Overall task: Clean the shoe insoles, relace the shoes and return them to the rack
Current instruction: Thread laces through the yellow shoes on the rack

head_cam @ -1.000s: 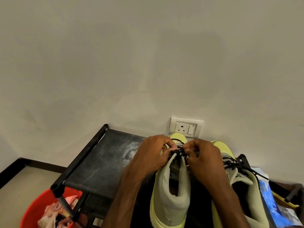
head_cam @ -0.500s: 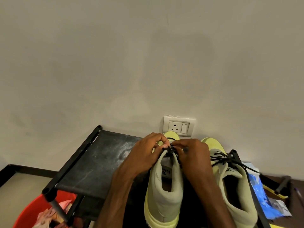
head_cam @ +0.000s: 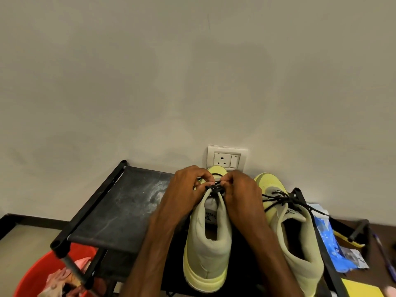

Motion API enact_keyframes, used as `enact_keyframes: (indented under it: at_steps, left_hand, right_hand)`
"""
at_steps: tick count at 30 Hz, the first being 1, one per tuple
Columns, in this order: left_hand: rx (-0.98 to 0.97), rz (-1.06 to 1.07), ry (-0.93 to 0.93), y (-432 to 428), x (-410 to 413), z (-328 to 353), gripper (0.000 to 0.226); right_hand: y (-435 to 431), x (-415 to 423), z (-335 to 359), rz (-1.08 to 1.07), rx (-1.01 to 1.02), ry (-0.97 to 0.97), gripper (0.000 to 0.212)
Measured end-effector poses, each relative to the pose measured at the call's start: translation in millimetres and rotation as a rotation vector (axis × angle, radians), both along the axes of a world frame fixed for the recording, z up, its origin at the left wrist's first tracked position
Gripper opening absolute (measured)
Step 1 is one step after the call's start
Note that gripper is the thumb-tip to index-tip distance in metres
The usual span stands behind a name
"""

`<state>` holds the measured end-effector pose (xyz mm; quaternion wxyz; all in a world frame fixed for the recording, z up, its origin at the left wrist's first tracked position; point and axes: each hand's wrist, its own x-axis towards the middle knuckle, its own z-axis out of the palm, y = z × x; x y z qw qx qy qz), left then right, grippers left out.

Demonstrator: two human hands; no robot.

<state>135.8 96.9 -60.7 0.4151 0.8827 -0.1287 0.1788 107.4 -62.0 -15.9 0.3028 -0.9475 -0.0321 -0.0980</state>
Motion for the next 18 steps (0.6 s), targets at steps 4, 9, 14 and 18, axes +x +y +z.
enact_keyframes:
  at_steps: [4,9,14,18]
  left_hand:
    - [-0.064,-0.024,0.112,6.4,-7.6,10.2,0.009]
    - [-0.109,-0.11,0.351,20.1,-38.5,42.0,0.026]
    - [0.148,-0.046,0.345,17.5,-56.5,59.5,0.051]
    - [0.127,0.073,0.331,3.2,-63.5,53.4,0.04]
  right_hand:
    - [-4.5,-5.1,2.9,0.018,0.036,-0.029,0.012]
    - [-7.6,-29.8,27.3,0.08,0.079,-0.142,0.009]
    - [-5.8,-56.7,40.8,0.207,-0.158,-0.076,0.007]
    - [6.7,-57.8,21.6,0.153,-0.321,0.055,0.015]
